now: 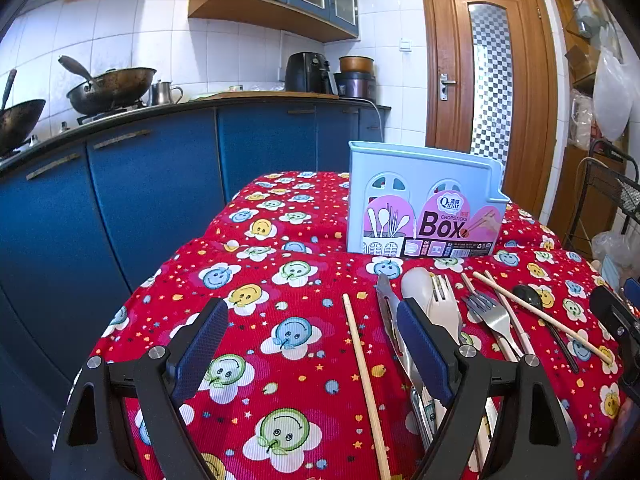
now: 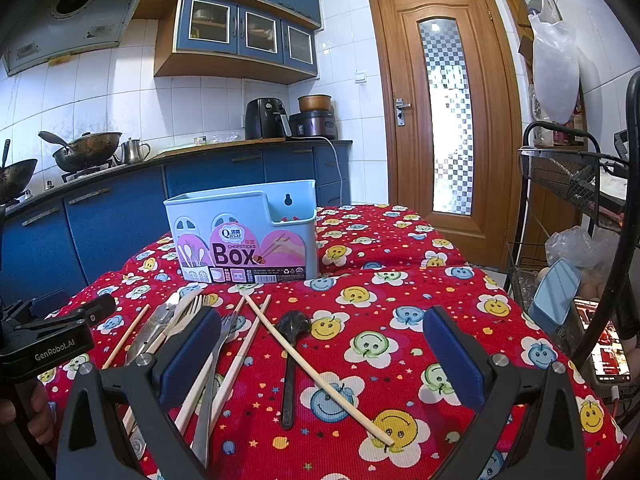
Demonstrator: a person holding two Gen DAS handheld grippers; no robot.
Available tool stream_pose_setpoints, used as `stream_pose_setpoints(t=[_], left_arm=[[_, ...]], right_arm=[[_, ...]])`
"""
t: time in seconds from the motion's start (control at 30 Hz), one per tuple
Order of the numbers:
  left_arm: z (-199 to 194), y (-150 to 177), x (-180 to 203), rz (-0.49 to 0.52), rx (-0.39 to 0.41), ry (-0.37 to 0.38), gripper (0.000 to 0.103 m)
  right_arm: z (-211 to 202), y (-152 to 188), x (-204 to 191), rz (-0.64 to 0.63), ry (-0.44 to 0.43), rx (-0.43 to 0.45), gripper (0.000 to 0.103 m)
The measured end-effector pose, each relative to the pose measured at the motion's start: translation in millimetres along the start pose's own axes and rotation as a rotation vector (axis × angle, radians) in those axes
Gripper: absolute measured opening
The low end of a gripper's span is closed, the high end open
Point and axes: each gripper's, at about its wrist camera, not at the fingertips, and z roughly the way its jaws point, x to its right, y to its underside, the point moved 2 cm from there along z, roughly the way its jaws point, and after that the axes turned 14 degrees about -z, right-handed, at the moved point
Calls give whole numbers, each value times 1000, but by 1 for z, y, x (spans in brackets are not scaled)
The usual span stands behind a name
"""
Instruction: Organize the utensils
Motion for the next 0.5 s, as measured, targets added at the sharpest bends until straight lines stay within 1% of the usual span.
stream_pose_setpoints(t=[0.27, 0.4, 0.5], left_arm=[[1, 0, 0, 0, -3, -4, 87], [3, -2, 1, -7, -18, -6, 87], [6, -4, -1, -6, -43, -6, 87]], right_arm=[[0, 1, 0, 2, 10, 6, 103], [4, 0, 1, -1, -12, -5, 103], [6, -2, 6, 16, -41, -36, 103]])
